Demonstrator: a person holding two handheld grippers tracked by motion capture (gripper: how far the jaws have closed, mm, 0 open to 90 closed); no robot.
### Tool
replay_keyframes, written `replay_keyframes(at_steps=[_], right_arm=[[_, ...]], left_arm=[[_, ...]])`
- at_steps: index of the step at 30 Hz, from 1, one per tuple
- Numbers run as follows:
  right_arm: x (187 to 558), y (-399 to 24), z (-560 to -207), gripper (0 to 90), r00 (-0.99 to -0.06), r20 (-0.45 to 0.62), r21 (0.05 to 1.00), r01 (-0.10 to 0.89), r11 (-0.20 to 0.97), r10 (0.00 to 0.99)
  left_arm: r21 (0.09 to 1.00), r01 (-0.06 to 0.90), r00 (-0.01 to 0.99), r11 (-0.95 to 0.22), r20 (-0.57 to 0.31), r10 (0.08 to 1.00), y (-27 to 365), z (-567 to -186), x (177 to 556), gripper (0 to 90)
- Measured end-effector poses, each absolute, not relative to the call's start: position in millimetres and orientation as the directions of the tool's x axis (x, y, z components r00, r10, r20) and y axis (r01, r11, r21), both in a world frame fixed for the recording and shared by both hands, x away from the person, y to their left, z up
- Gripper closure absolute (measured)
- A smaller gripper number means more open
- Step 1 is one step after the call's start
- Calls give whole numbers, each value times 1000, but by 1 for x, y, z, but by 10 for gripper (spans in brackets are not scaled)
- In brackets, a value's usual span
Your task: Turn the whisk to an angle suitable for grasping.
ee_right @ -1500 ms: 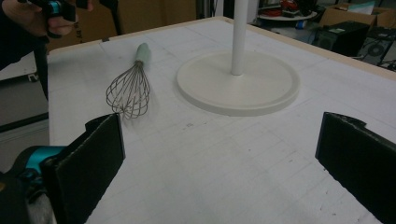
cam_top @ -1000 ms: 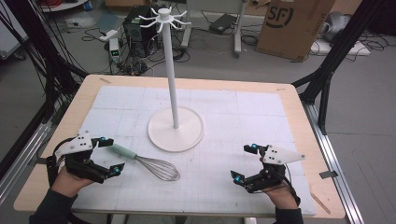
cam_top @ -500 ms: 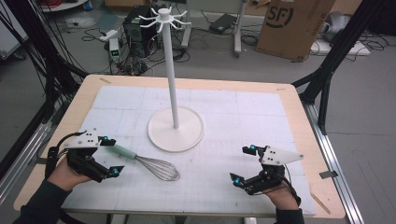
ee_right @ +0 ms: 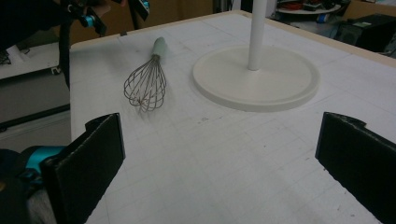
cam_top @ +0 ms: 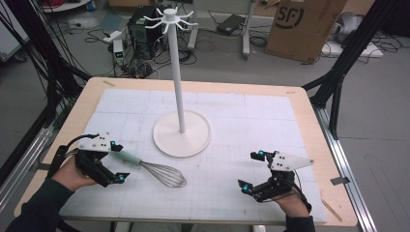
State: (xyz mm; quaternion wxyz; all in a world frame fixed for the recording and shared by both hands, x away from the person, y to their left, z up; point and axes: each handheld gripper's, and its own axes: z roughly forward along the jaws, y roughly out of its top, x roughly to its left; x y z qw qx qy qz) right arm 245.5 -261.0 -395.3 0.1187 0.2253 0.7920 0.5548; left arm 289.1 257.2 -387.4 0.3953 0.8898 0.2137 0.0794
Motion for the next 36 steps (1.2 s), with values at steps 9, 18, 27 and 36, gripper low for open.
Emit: replay_keyframes(at_steps=[9,18,27,36], right_arm=[[245,-263,-395,0,-875,74,934,229,273,479],[245,-264,-395,0,-876,74,935,228,273,477],[244,-263,-394,0,-878,71,936,223,274,474],[243,-263,-393,0,-879,59,937,212,277,473]], left_arm=[[688,312,891,-655,28,454,252,-394,298,96],[633,315,886,-707,71,458,247,-403,308,187],[593,328,889,-736,70,452,242,-412,316,217],[570,333,891,-752,70,448,240,-415,321,234]])
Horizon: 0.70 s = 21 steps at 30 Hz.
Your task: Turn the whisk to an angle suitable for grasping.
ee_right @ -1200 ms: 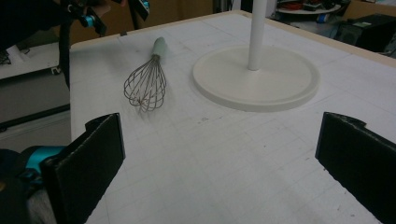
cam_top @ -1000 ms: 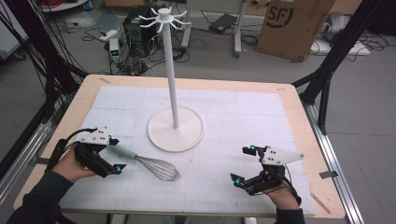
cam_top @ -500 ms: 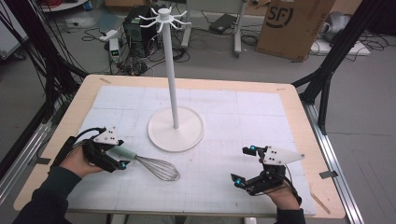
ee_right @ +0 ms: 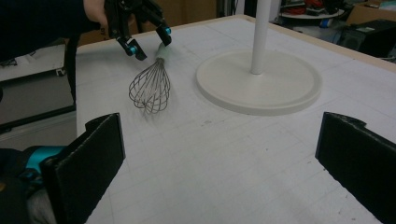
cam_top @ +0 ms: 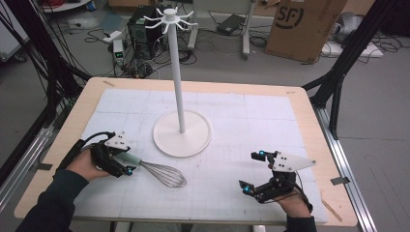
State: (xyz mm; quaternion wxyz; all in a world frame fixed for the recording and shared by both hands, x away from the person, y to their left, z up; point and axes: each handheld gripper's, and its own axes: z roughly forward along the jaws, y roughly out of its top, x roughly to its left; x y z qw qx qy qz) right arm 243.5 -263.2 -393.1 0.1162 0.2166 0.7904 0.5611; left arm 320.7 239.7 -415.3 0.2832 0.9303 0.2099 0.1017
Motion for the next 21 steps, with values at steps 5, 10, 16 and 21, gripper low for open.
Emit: replay_keyframes(at_steps=[5,10,16,21], right_arm=[[243,-262,-392,1,-881,57,941,205,271,469],[243,-259,-393,1,-885,58,938,207,278,462],[243,-259,-393,0,-885,61,939,208,274,462],[243,-258,-393,0,-885,62,937,211,278,461]], left_arm=[[560,328,893,-761,78,443,239,-417,323,245],[527,331,894,-783,91,439,235,-422,324,278],[526,339,895,-780,76,440,235,-422,325,325],[520,335,903,-786,61,425,234,-422,324,372]])
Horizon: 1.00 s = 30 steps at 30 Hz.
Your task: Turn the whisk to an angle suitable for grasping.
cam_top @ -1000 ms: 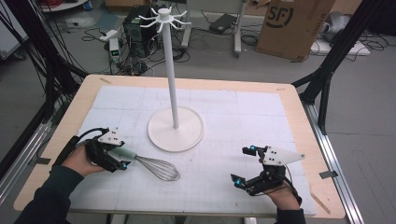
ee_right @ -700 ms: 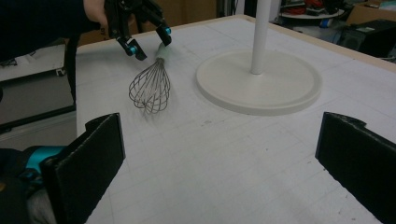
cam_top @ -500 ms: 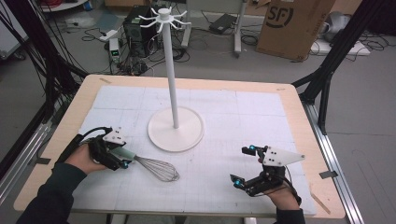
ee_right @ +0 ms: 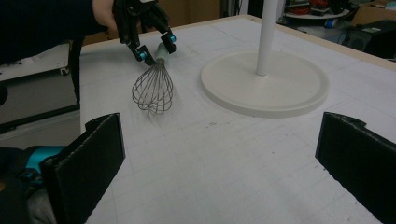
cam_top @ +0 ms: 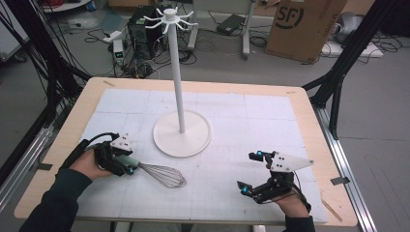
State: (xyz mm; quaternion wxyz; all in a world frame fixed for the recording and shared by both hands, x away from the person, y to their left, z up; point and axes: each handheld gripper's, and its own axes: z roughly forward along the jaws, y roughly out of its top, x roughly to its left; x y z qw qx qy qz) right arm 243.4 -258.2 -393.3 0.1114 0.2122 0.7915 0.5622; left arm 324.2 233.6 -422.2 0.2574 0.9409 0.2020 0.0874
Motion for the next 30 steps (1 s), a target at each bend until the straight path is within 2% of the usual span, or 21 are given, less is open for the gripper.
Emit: replay_keyframes(at_steps=[5,12,20,23,30], right_arm=[[243,-259,-393,0,-885,65,939,211,273,461],[244,-259,-394,0,-883,70,935,220,278,465],[244,-259,-394,1,-884,70,936,218,276,462],[244,-259,-394,1,-885,70,936,218,276,461],[244,-258,-394,0,-886,66,936,215,278,460]], left_arm=[[522,333,912,-785,34,409,233,-422,324,449],[515,349,919,-783,-23,394,233,-422,323,494],[499,339,929,-798,-44,367,231,-421,321,533],[499,365,922,-786,-77,379,229,-421,320,550],[488,338,938,-805,-104,330,218,-419,314,634]])
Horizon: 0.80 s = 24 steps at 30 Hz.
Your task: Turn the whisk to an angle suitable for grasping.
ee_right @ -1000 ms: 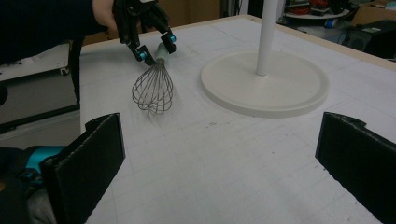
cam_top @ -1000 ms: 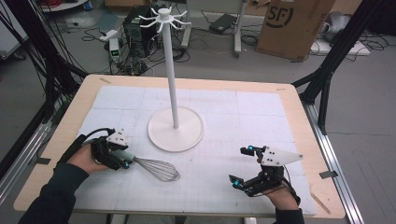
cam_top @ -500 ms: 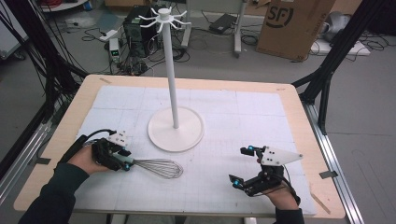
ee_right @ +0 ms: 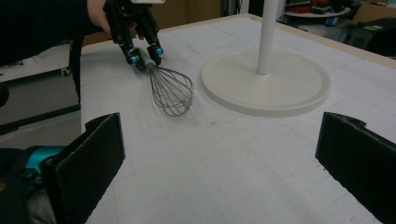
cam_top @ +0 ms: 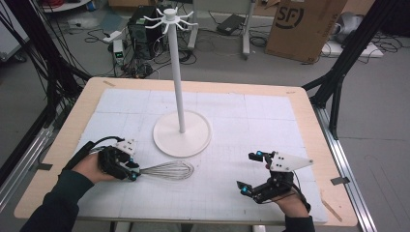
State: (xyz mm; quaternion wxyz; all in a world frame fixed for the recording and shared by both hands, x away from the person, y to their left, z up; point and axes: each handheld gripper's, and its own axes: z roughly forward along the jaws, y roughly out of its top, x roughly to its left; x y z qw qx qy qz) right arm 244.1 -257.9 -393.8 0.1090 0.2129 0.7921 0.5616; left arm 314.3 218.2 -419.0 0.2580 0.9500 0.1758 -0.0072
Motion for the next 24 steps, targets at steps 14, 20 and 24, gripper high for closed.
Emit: replay_keyframes(at_steps=[14,20,24], right_arm=[[245,-257,-395,0,-885,68,934,219,281,462],[244,-258,-395,0,-884,76,934,225,279,461],[244,-258,-395,0,-885,69,933,220,283,460]], left_arm=[[478,315,948,-820,-118,295,213,-418,312,691],[474,319,946,-821,-114,302,213,-418,311,685],[473,325,944,-819,-103,315,214,-418,311,641]])
